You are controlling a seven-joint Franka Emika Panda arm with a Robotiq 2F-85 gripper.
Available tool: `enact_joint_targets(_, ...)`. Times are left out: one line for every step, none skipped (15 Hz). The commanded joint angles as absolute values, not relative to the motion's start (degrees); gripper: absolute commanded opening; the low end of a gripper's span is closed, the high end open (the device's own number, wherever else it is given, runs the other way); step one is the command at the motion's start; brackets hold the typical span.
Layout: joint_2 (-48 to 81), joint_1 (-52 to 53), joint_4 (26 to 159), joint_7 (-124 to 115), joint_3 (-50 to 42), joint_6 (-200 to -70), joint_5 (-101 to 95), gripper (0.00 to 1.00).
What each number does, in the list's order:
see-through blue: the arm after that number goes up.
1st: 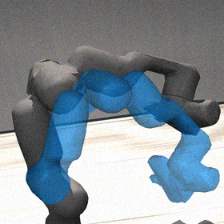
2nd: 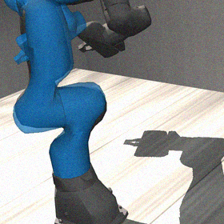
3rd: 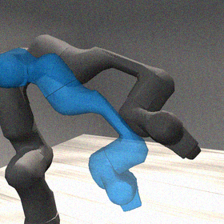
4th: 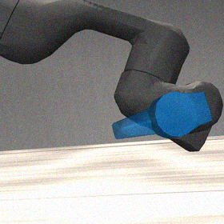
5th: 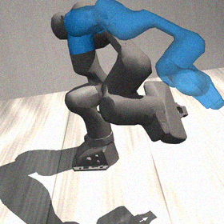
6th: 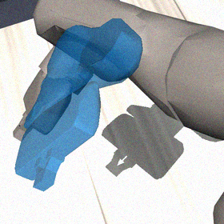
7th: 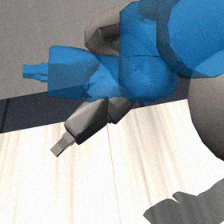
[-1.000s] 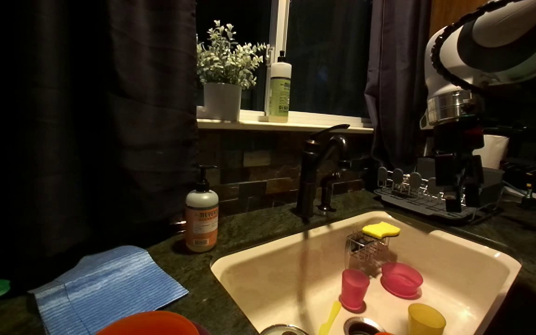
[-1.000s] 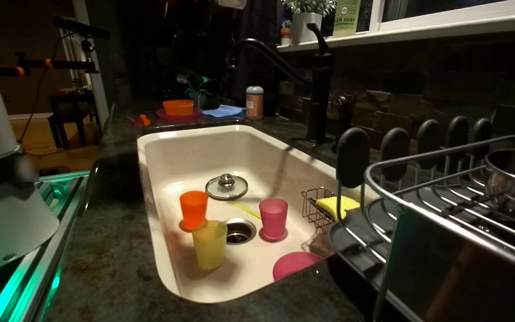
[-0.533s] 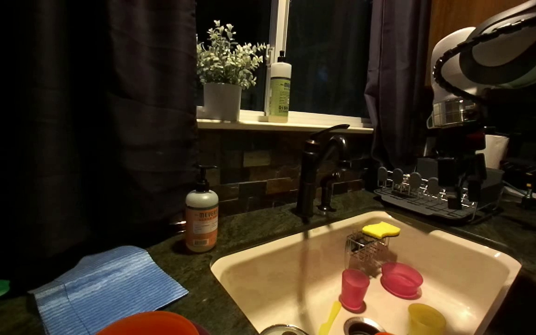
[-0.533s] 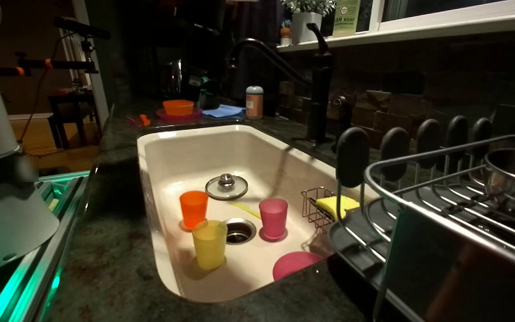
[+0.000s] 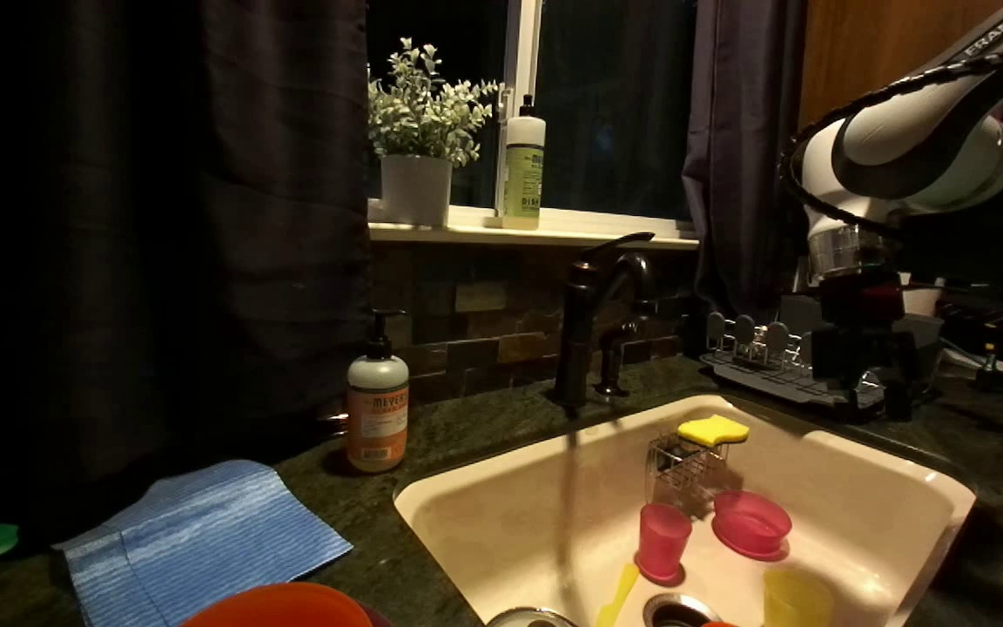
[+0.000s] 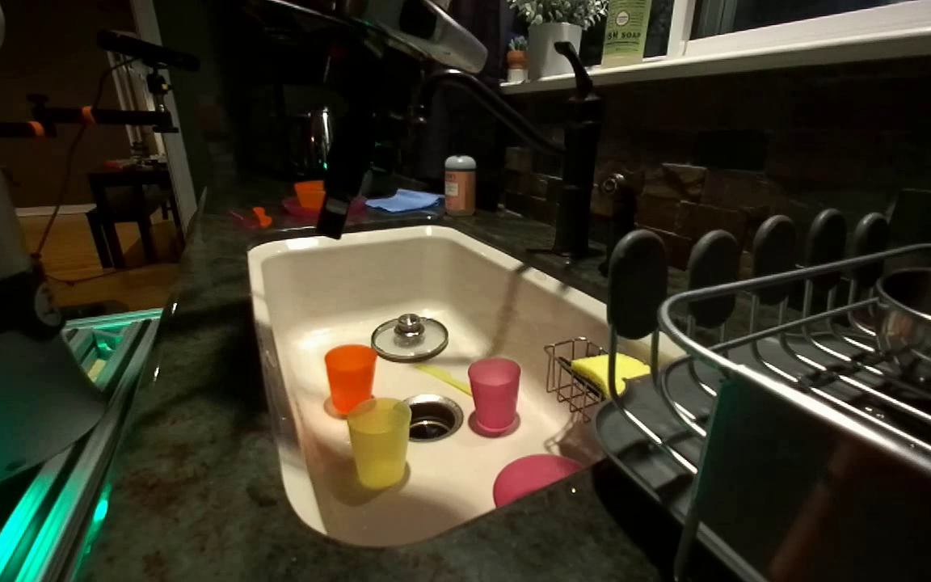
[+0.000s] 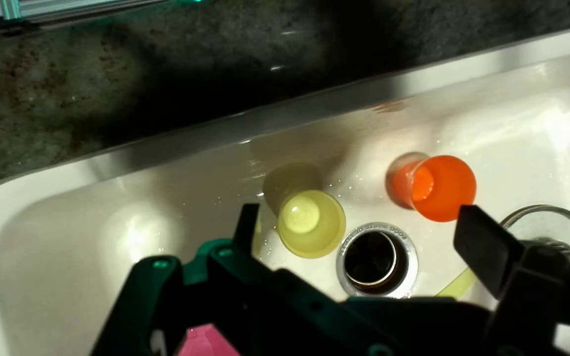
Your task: Remove the orange cup from the sink
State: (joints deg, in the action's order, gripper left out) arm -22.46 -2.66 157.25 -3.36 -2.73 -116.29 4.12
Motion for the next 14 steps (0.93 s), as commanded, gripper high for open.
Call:
enact_joint_targets(-16.4,-2.8,157.1,-2.2,-4.2,-121.1,7.9,1.0)
enact_joint_targets(-15.1,-2.7,157.2,-2.6,-4.2,-122.6,8.7,1.0)
enact_joint_targets(-13.5,-2.4,157.2,-2.2,-4.2,-123.7,9.6,1.0)
enact_joint_targets(-11.4,-2.5,156.5,-2.5,-3.5,-121.0,7.6,1.0)
enact_joint_targets(-15.5,-2.9,157.2,-3.1,-3.6,-121.4,7.6,1.0)
enact_joint_targets(-14.0,-2.9,157.2,-3.0,-3.5,-121.4,7.5,1.0)
enact_joint_targets(-12.8,-2.9,157.2,-3.0,-3.4,-121.4,7.5,1.0)
enact_joint_targets(-12.1,-2.8,157.0,-3.0,-3.4,-121.4,7.5,1.0)
enact_joint_targets(-11.7,-2.8,156.9,-3.0,-3.4,-121.4,7.5,1.0)
enact_joint_targets(-11.6,-2.8,156.8,-3.0,-3.4,-121.4,7.5,1.0)
enact_joint_targets(-11.6,-2.8,156.7,-3.0,-3.4,-121.4,7.5,1.0)
enact_joint_targets(-10.4,-2.5,156.4,-1.7,-3.6,-122.2,8.8,1.0)
enact_joint_targets(-9.5,-2.3,156.7,-2.2,-3.3,-124.2,9.2,1.0)
enact_joint_targets(-8.1,-1.7,156.7,-1.4,-3.1,-125.6,10.4,1.0)
